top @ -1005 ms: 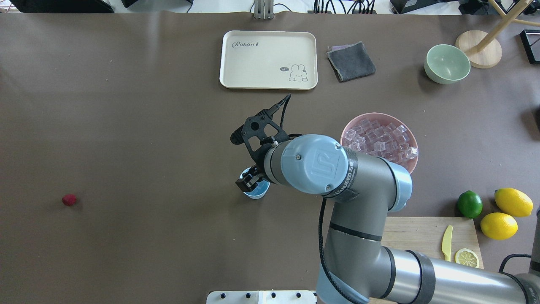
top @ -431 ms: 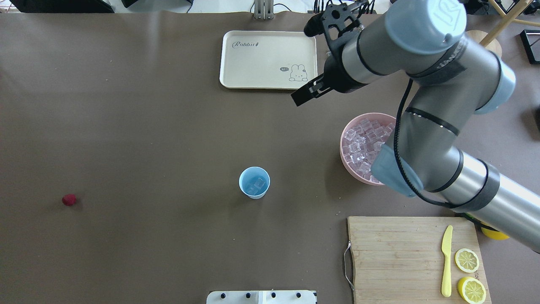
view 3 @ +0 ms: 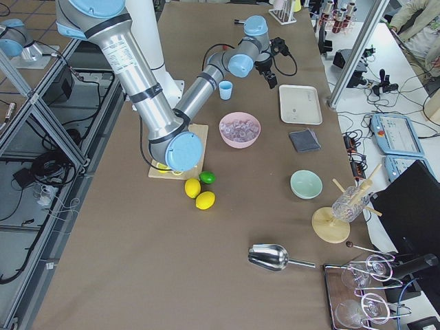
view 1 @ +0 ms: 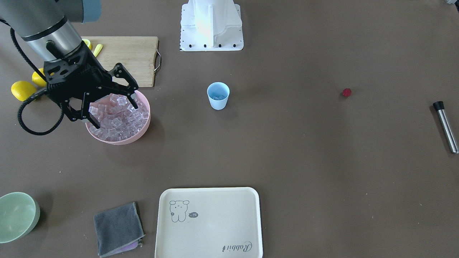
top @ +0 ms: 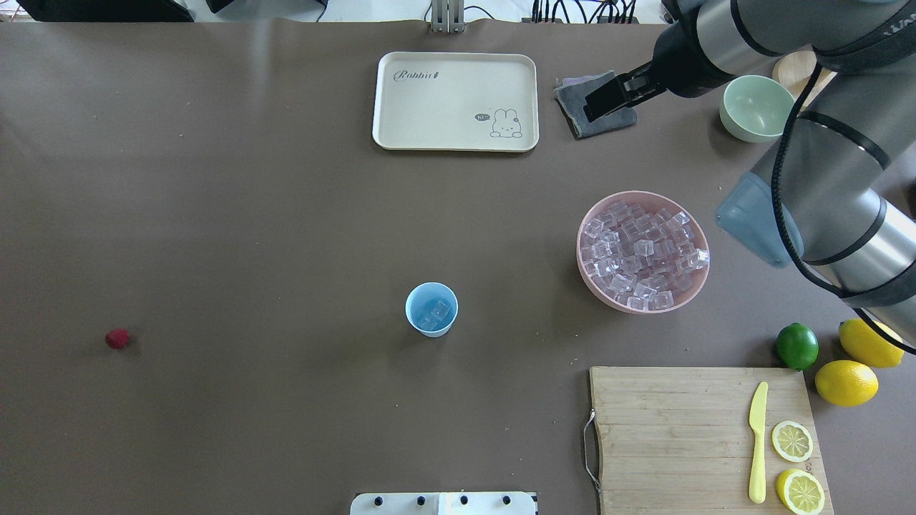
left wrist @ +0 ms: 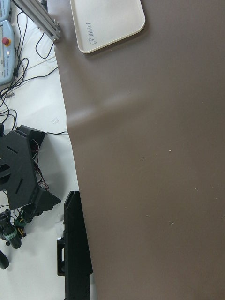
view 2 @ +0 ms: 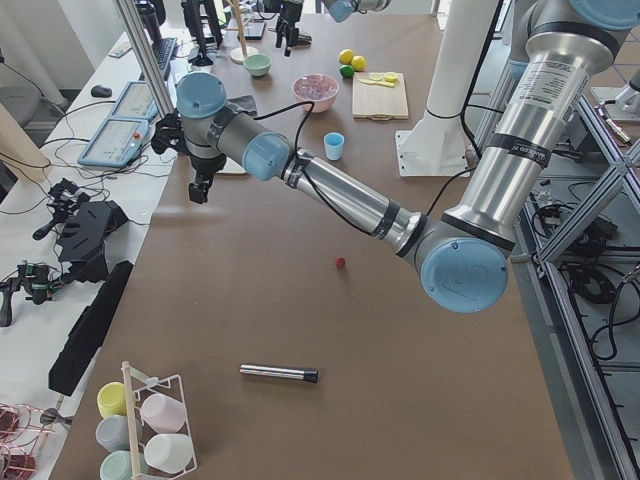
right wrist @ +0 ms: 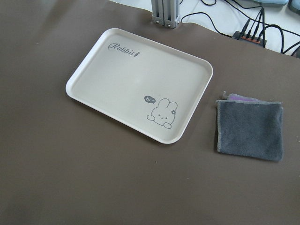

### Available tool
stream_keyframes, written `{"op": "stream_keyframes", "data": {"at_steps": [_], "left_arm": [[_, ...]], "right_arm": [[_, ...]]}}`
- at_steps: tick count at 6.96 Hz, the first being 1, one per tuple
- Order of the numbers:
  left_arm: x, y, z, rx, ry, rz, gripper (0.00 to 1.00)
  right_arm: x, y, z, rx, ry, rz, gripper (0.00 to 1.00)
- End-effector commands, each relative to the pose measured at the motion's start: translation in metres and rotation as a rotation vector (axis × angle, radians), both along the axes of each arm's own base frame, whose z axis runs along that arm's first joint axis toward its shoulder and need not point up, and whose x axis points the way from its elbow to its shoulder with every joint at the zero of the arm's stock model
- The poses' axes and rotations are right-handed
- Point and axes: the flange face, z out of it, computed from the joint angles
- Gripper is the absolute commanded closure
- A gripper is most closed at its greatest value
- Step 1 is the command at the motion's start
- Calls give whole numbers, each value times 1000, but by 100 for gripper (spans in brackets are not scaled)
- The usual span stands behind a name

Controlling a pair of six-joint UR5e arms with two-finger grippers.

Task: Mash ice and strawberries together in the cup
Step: 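Raise the right gripper away toward the green bowl while the left arm moves out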

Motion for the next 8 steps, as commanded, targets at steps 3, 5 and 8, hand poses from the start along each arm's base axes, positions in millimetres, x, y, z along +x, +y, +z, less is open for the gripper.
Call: {"op": "stream_keyframes", "data": {"at_steps": [3, 5, 8], "left_arm": [[89, 9, 8, -87, -47, 38, 2], [156, 19, 15, -127, -106, 63, 2], [266, 77, 66, -179, -162, 273, 2]], "right_arm": [[100, -25, 64, -126, 4, 101, 0], [125, -28, 88, -170, 18, 142, 0], [134, -29, 93, -172, 27, 167, 0]]}}
